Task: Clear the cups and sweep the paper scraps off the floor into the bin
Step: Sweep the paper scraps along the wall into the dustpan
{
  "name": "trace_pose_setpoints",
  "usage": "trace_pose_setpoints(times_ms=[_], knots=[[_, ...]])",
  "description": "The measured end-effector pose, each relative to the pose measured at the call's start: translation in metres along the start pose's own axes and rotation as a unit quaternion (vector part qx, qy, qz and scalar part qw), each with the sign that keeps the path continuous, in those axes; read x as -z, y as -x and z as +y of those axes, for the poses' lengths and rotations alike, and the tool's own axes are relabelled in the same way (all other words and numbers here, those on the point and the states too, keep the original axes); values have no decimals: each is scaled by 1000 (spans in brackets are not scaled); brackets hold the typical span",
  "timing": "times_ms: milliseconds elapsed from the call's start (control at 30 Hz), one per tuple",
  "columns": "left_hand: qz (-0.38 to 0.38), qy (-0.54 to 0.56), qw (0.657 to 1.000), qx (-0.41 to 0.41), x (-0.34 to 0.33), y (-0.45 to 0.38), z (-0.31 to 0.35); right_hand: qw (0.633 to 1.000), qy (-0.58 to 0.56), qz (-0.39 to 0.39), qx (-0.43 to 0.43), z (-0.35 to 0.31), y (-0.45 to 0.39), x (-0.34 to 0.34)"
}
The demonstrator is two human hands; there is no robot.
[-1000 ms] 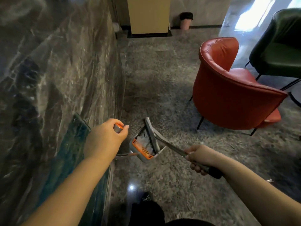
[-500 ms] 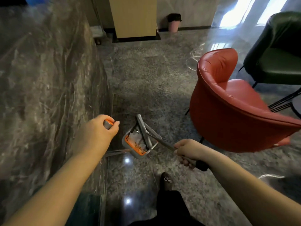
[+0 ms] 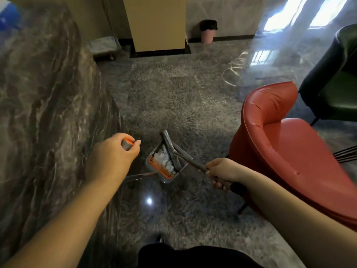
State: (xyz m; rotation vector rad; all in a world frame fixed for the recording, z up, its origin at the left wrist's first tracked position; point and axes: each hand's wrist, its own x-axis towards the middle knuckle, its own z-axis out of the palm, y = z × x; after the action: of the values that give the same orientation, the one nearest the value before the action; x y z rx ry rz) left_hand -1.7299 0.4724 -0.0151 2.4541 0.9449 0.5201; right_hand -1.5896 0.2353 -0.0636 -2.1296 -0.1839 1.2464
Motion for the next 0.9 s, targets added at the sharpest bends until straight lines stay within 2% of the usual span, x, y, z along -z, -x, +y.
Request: trace_pose_setpoints(times_ms=[433, 767, 900], knots=[[-43, 2, 998, -46, -86, -255, 26, 998, -47, 39, -33, -122, -174, 108], [-63, -13, 993, -94, -158, -430, 83, 993, -92, 61, -44, -190, -285, 211], [-77, -34, 993, -79, -204, -502, 121, 994, -85, 58, -46, -209, -343, 274]])
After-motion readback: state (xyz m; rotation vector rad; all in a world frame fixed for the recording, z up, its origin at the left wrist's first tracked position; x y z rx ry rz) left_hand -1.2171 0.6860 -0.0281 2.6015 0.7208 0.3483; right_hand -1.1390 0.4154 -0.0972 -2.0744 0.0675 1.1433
